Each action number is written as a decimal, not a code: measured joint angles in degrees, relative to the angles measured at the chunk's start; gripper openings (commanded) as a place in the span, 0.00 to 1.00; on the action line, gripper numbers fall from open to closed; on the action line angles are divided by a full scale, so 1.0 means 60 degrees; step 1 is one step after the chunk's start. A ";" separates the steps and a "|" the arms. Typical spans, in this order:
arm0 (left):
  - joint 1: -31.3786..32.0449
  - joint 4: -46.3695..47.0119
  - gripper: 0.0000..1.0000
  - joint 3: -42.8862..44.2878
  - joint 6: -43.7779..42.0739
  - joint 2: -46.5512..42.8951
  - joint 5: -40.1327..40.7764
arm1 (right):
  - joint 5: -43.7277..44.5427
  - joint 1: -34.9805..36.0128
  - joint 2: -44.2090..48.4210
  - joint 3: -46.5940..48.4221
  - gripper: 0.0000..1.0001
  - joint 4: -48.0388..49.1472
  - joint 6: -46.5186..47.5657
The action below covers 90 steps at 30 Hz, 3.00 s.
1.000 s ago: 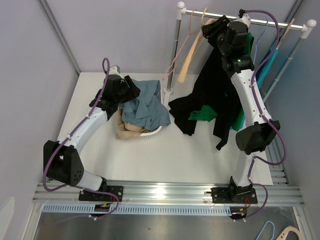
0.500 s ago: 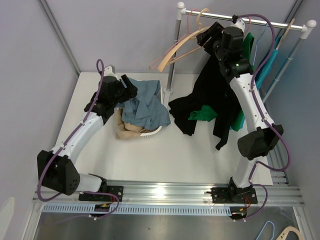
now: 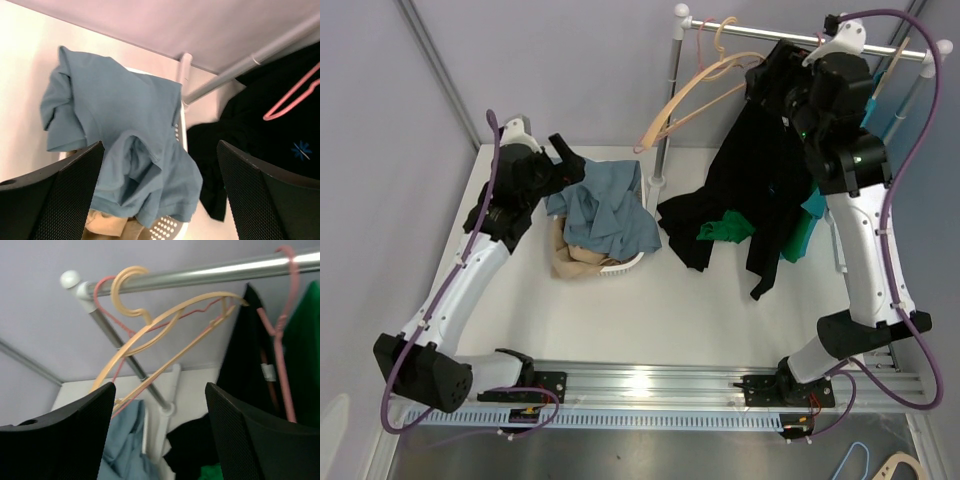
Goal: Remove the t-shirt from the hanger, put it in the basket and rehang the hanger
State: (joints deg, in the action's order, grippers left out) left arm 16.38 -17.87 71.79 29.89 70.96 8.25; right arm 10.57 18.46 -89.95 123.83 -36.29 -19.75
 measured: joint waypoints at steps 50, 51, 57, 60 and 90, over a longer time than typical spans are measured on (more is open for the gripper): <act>0.1588 0.2889 1.00 -0.1035 -0.0641 -0.3344 -0.1905 | 0.1220 -0.2007 -0.2229 0.0255 0.39 0.0922 0.2404; 0.1588 0.2892 1.00 -0.1035 -0.0648 -0.3308 -0.1905 | 0.1195 -0.2044 -0.2251 0.0255 0.30 0.0969 0.2401; 0.1588 0.2885 1.00 -0.1035 -0.0659 -0.3140 -0.1912 | 0.0907 -0.2204 -0.2375 0.0288 0.03 0.1067 0.2306; 0.1588 0.2881 1.00 -0.1031 -0.0663 -0.3071 -0.1916 | 0.0656 -0.2215 -0.2408 0.0317 0.00 0.1137 0.2255; 0.2962 0.4142 0.99 -0.0947 -0.2135 -0.3122 -0.3985 | -0.0390 -0.1439 0.2157 -0.4080 0.00 0.0787 0.1038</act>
State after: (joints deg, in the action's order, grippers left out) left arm 34.15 6.98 66.11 17.08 52.23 -15.66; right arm 8.23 9.82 -77.01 99.35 -31.57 -13.52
